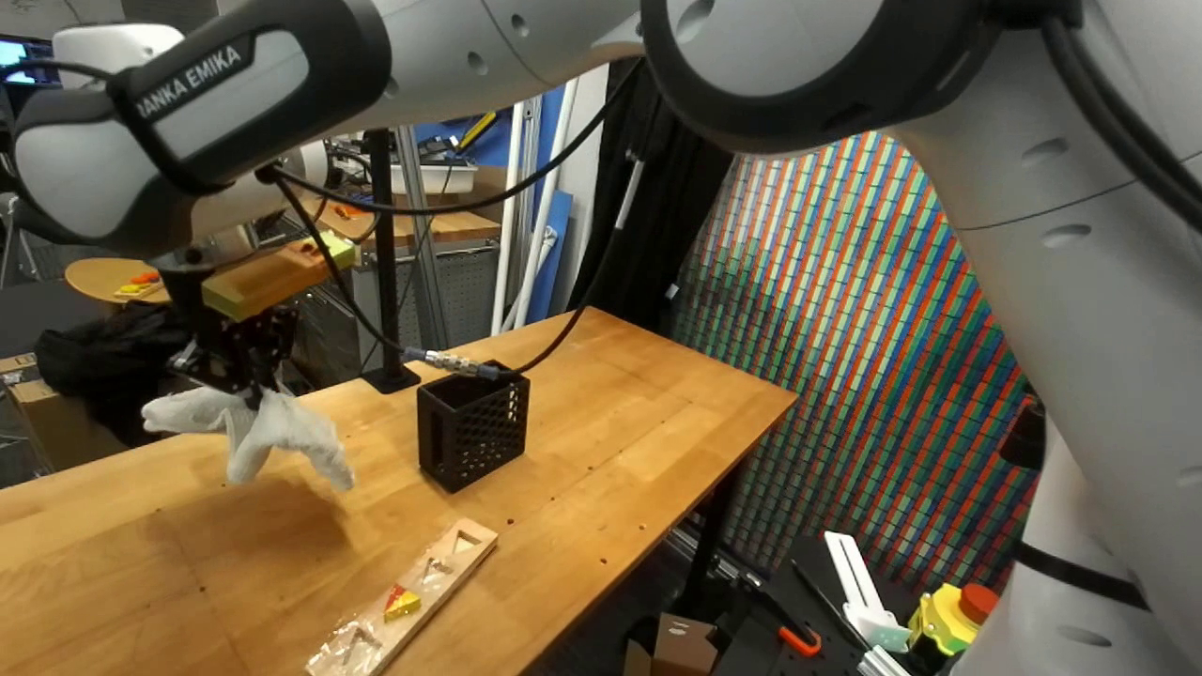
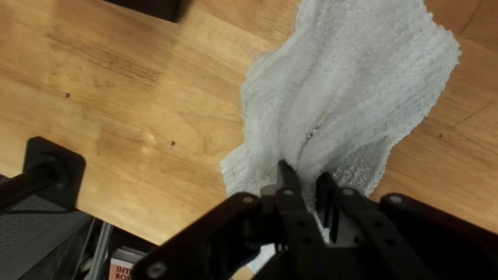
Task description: Put the towel inside the black box
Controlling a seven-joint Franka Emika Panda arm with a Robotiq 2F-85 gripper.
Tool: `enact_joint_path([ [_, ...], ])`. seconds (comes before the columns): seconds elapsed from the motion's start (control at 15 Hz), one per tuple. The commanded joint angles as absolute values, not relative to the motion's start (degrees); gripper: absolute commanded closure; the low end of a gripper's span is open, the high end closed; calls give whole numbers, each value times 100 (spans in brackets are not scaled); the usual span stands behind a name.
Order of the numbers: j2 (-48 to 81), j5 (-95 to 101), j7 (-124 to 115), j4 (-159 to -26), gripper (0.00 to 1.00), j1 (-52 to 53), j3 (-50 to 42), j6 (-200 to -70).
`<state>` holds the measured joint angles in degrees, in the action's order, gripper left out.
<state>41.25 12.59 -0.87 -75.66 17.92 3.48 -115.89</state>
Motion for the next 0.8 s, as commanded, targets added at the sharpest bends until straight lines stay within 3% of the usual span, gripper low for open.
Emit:
enact_joint_path([
  [0.0,3386,1376,25,-8007,95,1632,315,-11224],
  [0.73,1795,1372,546,-9557,95,630,166,-11145],
])
